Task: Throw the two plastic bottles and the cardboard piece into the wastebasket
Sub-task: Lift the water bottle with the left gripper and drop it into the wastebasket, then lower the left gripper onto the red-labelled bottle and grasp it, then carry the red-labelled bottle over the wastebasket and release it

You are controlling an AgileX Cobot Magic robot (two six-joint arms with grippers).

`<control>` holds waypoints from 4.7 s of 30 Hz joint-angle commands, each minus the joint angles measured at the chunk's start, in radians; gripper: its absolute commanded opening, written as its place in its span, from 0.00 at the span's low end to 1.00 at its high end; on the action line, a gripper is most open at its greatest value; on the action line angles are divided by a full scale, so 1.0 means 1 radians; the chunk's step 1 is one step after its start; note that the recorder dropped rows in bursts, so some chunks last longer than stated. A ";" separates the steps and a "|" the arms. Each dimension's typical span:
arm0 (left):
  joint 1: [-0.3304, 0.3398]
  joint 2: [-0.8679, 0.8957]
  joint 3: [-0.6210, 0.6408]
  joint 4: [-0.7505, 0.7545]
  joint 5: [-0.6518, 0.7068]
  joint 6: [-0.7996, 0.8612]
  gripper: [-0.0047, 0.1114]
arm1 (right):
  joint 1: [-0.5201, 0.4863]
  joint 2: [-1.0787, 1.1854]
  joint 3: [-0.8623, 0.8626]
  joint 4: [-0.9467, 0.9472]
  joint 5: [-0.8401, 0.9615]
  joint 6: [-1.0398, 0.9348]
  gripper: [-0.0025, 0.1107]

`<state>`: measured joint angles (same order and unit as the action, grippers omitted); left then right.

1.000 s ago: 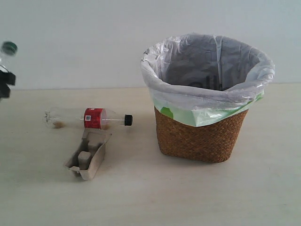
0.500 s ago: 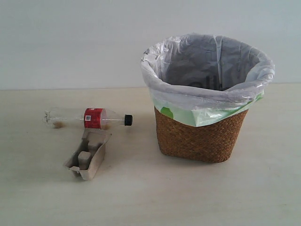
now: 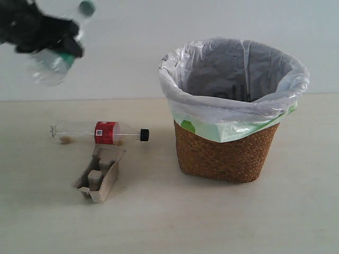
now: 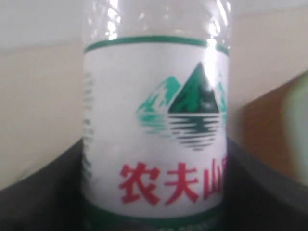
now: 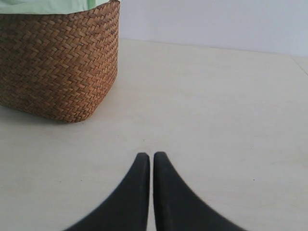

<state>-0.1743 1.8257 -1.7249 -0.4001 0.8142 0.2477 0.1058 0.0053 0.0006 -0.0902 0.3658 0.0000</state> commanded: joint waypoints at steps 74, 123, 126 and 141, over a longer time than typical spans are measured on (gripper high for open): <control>-0.006 0.338 0.119 0.356 -0.164 0.980 0.74 | -0.005 -0.005 -0.001 0.001 -0.006 0.000 0.02; -0.006 -0.190 0.119 1.129 0.262 -0.581 0.07 | -0.005 -0.005 -0.001 -0.001 -0.006 0.000 0.02; -0.006 -0.243 0.119 1.193 0.359 -0.612 0.07 | -0.005 -0.005 -0.001 -0.001 -0.006 0.000 0.02; -0.163 -0.028 0.045 -0.273 -0.138 0.151 0.07 | -0.005 -0.005 -0.001 -0.001 -0.006 0.000 0.02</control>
<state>-0.2786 1.7770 -1.5918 -0.3624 0.7744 0.1871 0.1058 0.0053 0.0006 -0.0902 0.3658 0.0000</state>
